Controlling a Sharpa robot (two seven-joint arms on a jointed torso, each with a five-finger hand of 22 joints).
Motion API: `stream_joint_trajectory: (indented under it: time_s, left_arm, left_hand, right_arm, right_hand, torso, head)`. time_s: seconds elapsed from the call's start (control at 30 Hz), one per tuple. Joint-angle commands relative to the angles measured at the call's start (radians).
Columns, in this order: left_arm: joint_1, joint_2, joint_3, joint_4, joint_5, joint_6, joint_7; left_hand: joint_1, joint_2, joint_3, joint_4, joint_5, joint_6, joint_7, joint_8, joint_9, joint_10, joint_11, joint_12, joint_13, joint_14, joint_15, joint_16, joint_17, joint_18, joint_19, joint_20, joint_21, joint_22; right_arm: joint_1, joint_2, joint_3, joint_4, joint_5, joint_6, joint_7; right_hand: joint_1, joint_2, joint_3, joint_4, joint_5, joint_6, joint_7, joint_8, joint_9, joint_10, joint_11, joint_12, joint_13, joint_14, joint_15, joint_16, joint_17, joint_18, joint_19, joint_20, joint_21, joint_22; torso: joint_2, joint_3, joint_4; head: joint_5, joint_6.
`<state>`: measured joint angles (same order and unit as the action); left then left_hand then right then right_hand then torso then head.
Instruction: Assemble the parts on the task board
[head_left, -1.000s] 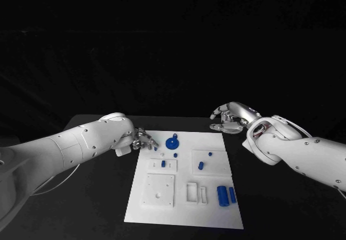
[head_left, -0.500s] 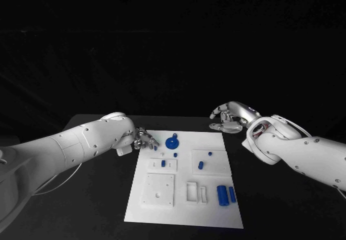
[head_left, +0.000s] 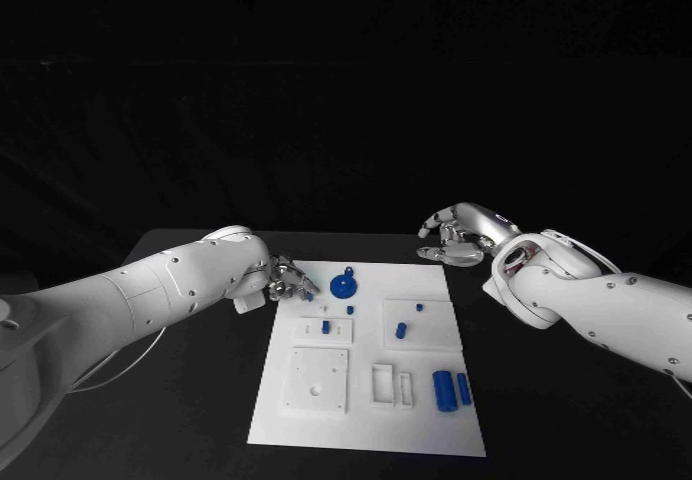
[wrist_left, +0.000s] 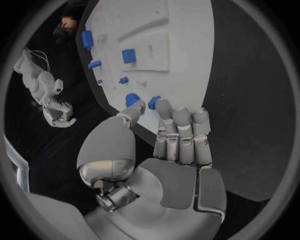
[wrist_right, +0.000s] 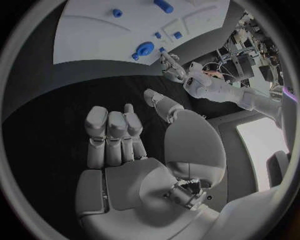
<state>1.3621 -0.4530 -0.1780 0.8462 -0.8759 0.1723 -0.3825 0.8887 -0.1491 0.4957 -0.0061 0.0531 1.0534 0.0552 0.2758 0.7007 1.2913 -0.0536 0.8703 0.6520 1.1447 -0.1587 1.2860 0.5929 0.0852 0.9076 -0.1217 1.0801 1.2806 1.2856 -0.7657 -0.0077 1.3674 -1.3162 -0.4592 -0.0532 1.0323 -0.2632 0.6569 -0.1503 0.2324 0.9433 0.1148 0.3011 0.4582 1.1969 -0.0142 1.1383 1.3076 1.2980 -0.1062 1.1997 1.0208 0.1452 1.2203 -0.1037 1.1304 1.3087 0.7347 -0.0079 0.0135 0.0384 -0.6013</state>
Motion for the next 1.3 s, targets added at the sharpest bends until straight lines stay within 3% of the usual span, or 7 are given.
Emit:
stream_joint_trajectory:
  time_s: [0.03, 0.47, 0.93, 1.1, 1.3]
  left_arm:
    - [-0.002, 0.004, 0.0, -0.006, 0.013, 0.017, 0.016]
    - [-0.003, 0.005, 0.0, -0.013, 0.019, 0.022, 0.018]
    - [-0.008, 0.012, -0.002, -0.028, 0.042, 0.024, 0.024]
    - [-0.008, 0.011, -0.002, -0.027, 0.043, 0.027, 0.026]
    - [-0.008, 0.01, -0.002, -0.025, 0.045, 0.022, 0.028]
  left_hand:
    - [0.003, 0.011, -0.002, -0.007, -0.003, -0.011, 0.003, -0.003, -0.002, -0.005, 0.0, -0.005, -0.001, -0.008, 0.002, 0.005, -0.002, -0.008, -0.008, -0.117, -0.004, 0.001]
    - [0.009, 0.027, -0.008, -0.018, -0.003, -0.011, 0.004, -0.005, -0.004, -0.005, 0.001, -0.005, -0.002, -0.009, 0.002, 0.006, -0.003, -0.009, -0.009, -0.117, -0.005, 0.002]
    - [0.054, 0.086, -0.003, -0.072, -0.002, -0.021, 0.008, -0.016, -0.013, -0.006, 0.005, -0.005, -0.004, -0.012, 0.005, 0.008, -0.006, -0.012, -0.013, -0.118, -0.006, 0.005]
    - [0.079, 0.129, 0.001, -0.115, 0.0, -0.022, 0.01, -0.02, -0.02, -0.005, 0.007, -0.005, -0.005, -0.012, 0.008, 0.009, -0.008, -0.015, -0.015, -0.115, -0.006, 0.007]
    - [0.085, 0.158, 0.009, -0.151, 0.021, -0.016, 0.011, -0.023, -0.03, -0.003, 0.007, -0.006, -0.007, -0.012, 0.009, 0.01, -0.011, -0.019, -0.015, -0.114, -0.007, 0.009]
  right_arm:
    - [0.0, 0.0, 0.001, 0.002, -0.004, 0.004, 0.008]
    - [0.0, 0.004, 0.001, -0.002, -0.004, 0.005, 0.009]
    - [0.0, 0.005, 0.001, -0.003, -0.004, 0.008, 0.008]
    - [0.0, 0.005, 0.001, -0.003, -0.004, 0.009, 0.008]
    - [0.0, 0.004, 0.001, -0.003, -0.004, 0.009, 0.008]
  right_hand:
    - [0.002, 0.005, -0.005, 0.001, 0.006, 0.01, 0.002, -0.001, 0.002, -0.022, 0.019, -0.004, 0.025, 0.007, 0.001, -0.003, 0.002, 0.117, -0.001, -0.008, -0.006, 0.008]
    - [0.002, 0.005, -0.005, 0.001, 0.006, 0.011, 0.002, -0.001, 0.002, -0.02, 0.018, -0.002, 0.026, 0.008, 0.001, -0.003, 0.002, 0.117, -0.001, -0.009, -0.006, 0.008]
    - [0.002, 0.006, -0.005, 0.002, 0.006, 0.011, 0.002, 0.0, 0.002, -0.02, 0.018, -0.002, 0.026, 0.008, 0.001, -0.003, 0.002, 0.117, -0.001, -0.009, -0.006, 0.008]
    - [0.002, 0.006, -0.005, 0.002, 0.006, 0.011, 0.002, 0.0, 0.002, -0.02, 0.018, -0.002, 0.026, 0.008, 0.001, -0.004, 0.002, 0.117, -0.001, -0.009, -0.006, 0.008]
    - [0.002, 0.006, -0.006, 0.002, 0.007, 0.012, 0.002, 0.0, 0.002, -0.019, 0.018, -0.001, 0.026, 0.008, 0.001, -0.004, 0.002, 0.117, 0.0, -0.009, -0.006, 0.008]
  torso:
    - [0.001, -0.0004, -0.0011]
    - [0.0, 0.0, 0.0004]
    - [0.0, -0.0001, 0.0005]
    - [0.0, 0.0, 0.0003]
    - [0.0, 0.0001, 0.0002]
  head:
    - [0.0, -0.002]
    - [-0.003, -0.003]
    - [-0.005, -0.005]
    - [-0.004, -0.006]
    - [-0.004, -0.006]
